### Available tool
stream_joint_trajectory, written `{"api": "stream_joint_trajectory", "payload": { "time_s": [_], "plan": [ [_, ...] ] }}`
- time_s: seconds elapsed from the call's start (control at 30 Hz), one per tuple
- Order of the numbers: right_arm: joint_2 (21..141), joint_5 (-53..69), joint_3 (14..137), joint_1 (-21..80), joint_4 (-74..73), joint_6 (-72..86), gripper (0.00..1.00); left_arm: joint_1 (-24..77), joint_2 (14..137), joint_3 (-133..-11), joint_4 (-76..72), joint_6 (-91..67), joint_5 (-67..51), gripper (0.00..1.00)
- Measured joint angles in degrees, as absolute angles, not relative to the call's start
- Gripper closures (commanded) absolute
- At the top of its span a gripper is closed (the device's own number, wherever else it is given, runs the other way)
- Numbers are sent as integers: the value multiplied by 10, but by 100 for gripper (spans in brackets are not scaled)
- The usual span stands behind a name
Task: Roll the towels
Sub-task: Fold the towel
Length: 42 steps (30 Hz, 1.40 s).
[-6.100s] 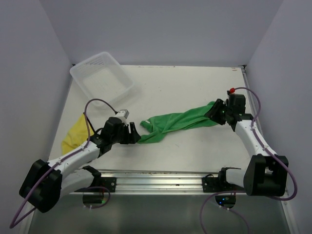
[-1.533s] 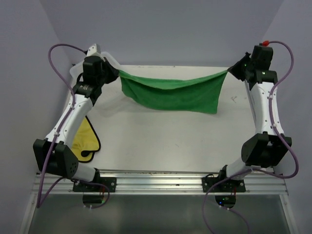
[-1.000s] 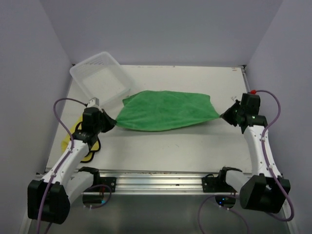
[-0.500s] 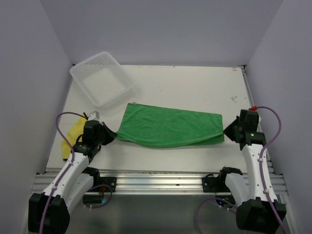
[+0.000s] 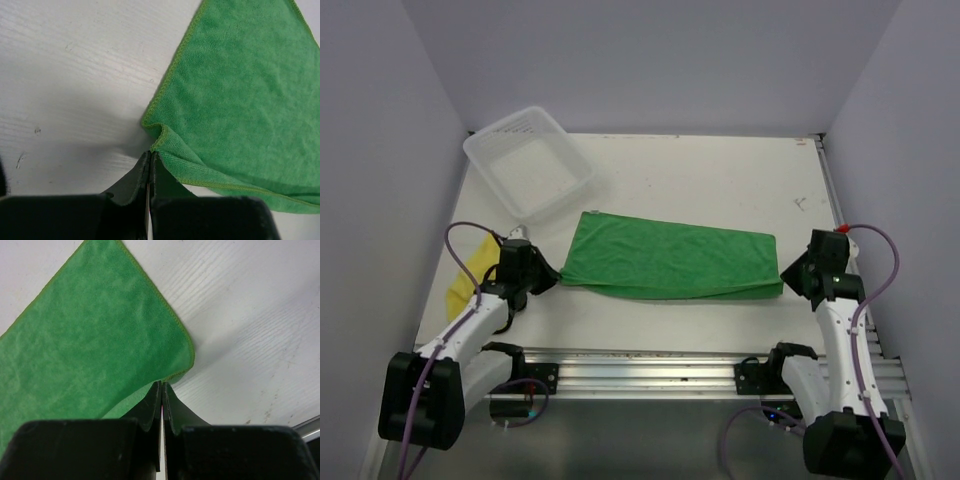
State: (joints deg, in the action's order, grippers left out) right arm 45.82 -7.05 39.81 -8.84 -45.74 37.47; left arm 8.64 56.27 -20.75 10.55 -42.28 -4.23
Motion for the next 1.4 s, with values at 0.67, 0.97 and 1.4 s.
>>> {"api": "stream_joint_trajectory", "payload": {
  "time_s": [0.67, 0.97, 1.4],
  "plan": [
    [588, -101, 450, -100, -400, 413, 100, 86, 746, -382, 68, -421, -25, 100],
    [662, -112, 482, -125, -355, 427, 100, 86, 838, -452, 64, -409, -30, 100],
    [723, -112, 477, -128, -267, 439, 100, 96, 929, -525, 39, -409, -49, 100]
  ]
}}
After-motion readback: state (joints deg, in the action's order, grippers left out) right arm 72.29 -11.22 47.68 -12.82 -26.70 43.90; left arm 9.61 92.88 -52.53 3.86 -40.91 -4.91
